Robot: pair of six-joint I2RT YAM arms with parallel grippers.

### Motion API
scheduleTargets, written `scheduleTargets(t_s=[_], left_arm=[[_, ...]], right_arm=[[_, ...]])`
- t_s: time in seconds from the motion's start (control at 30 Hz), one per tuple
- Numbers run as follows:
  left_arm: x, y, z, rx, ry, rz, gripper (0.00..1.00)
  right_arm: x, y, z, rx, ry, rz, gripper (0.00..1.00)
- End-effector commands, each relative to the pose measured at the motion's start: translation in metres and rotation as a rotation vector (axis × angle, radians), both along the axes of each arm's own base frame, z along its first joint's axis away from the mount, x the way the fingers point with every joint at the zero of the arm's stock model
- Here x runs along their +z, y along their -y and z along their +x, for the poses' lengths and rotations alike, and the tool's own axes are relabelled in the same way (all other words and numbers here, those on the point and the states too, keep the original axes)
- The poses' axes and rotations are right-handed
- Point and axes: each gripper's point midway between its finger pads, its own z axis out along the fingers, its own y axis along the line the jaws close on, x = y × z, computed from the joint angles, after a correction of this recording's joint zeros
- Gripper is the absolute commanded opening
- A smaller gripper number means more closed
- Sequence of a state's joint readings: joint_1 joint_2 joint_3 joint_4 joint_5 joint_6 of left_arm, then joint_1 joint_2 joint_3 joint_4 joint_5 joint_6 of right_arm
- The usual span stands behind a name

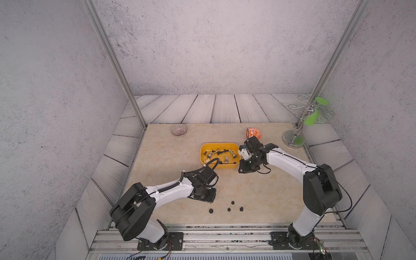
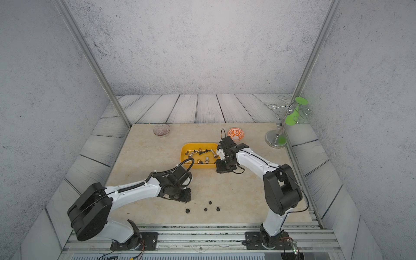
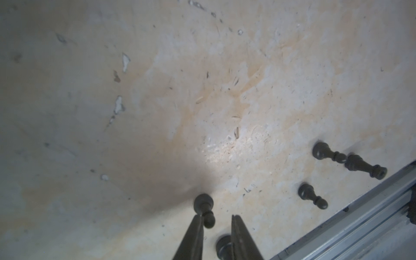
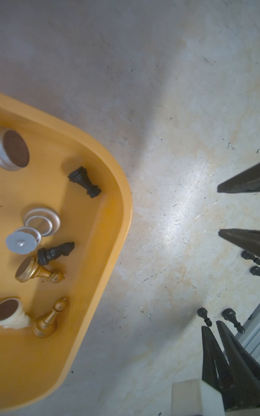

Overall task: Put the chess pieces into the storage box
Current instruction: Pick up the chess piece at the center of the board.

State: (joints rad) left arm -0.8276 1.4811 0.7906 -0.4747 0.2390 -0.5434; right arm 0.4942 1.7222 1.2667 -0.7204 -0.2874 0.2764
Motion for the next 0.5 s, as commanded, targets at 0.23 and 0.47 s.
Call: scheduleTargets(t_s=[0.23, 0.47], left_arm=[[0.0013, -0.0013, 0.0068, 0.017, 0.029, 0.059, 0.26], [-0.0013, -0.0004, 0.0055, 0.009, 0.022, 0.07, 0.26]], right_arm=[[0.0129, 0.0017, -0.0043, -0.001, 0.021, 0.024, 0.29], [0.0127, 0.0023, -0.0045, -0.005, 0.019, 0.024, 0.29]])
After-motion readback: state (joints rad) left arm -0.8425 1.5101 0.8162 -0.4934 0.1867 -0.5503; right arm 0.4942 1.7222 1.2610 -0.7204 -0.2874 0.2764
